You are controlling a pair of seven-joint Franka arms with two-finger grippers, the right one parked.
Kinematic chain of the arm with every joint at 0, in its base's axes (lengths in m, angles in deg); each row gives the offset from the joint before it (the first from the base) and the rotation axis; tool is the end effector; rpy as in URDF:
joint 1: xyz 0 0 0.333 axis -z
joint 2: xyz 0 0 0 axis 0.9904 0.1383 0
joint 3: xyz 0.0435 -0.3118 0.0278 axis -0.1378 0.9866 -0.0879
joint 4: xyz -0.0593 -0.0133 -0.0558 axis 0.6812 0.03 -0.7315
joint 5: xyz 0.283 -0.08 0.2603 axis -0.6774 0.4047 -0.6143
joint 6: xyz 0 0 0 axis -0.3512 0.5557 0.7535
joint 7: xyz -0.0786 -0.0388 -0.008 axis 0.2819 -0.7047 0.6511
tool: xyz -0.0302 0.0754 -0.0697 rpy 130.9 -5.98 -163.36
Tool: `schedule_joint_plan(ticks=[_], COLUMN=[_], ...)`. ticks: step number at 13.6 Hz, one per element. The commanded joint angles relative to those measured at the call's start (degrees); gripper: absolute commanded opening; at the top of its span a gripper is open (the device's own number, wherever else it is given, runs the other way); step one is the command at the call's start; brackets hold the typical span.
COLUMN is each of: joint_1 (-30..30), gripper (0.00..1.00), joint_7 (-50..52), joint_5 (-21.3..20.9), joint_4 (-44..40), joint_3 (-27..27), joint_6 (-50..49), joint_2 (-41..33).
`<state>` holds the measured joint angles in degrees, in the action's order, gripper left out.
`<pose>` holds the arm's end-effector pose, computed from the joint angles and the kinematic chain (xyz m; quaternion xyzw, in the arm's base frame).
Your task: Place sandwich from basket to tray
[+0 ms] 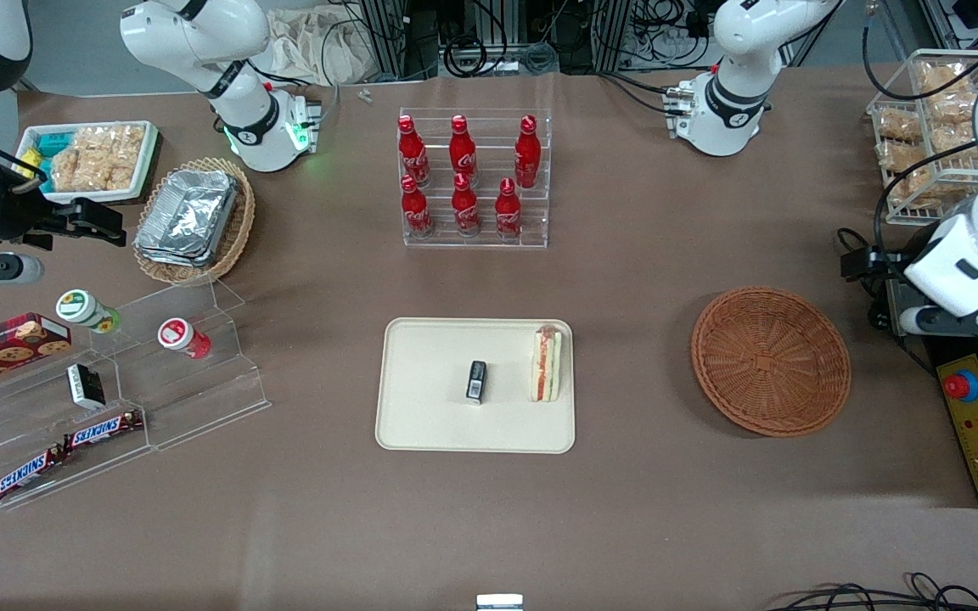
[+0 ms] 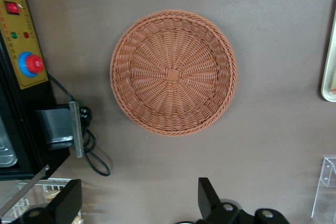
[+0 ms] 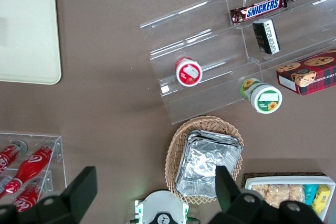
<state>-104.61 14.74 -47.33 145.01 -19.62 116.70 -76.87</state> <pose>0.5854 -0.0189 0.5649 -0.9961 0.0464 0.0630 0.0401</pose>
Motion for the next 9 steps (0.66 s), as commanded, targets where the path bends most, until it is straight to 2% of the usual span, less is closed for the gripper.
schedule_joint_plan(ticks=[1,4,7,9], joint_1=[8.1,8.9,15.6,15.5], gripper=[0.99,0.99,0.99,0.99], joint_7=[-2.3,-2.9,-3.0,-3.0], joint_5=[2.5,4.1,4.0,4.1], joint_4=[3.3,9.3,7.6,6.1], joint_3=[-9.2,-11.2,-17.4,-17.4], joint_6=[1.3,5.3,4.9,4.8], joint_2=[-4.6,-8.6,-7.4,-6.6])
